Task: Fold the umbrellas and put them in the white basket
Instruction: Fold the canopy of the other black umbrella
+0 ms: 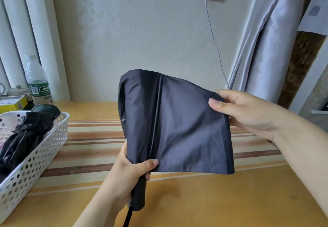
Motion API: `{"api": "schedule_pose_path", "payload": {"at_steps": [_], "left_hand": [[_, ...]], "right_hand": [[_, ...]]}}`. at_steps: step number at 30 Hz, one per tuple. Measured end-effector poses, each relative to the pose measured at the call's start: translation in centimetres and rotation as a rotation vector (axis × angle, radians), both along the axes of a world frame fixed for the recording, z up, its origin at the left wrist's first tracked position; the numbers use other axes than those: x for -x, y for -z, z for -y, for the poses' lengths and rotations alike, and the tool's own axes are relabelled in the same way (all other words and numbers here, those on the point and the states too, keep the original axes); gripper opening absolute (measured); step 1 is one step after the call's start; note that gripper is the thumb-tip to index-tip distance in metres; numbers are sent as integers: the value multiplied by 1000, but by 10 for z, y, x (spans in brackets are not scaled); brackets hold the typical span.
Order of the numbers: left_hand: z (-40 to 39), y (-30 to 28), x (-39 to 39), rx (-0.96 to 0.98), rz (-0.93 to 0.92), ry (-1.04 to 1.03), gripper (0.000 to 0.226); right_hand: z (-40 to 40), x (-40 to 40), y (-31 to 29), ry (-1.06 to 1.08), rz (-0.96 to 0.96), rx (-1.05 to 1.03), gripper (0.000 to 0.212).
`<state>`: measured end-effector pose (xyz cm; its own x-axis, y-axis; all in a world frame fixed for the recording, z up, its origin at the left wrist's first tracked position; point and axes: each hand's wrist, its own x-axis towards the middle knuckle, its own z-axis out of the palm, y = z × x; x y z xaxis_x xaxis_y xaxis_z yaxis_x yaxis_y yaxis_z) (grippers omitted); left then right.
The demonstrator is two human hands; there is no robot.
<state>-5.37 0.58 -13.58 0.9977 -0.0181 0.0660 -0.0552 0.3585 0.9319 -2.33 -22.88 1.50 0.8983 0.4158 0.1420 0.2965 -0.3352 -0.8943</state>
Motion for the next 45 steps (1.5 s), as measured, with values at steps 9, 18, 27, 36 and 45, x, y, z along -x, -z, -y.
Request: {"api": "schedule_pose_path", "payload": {"at_steps": [9, 18, 27, 36, 45], "left_hand": [[1, 3, -3, -18, 16, -58, 60], [0, 4, -5, 1, 17, -114, 59], [-5, 6, -4, -83, 72, -161, 60], [0, 7, -5, -91, 93, -183, 70], [0, 12, -6, -204, 141, -155, 93]], "right_hand": [[-3, 0, -2, -12, -146, -92, 17], [9, 6, -12, -17, -157, -204, 56], [6, 7, -21, 97, -138, 96, 94], [-13, 5, -1, 206, 198, -6, 8], [7, -4, -1, 14, -40, 524, 19]]}}
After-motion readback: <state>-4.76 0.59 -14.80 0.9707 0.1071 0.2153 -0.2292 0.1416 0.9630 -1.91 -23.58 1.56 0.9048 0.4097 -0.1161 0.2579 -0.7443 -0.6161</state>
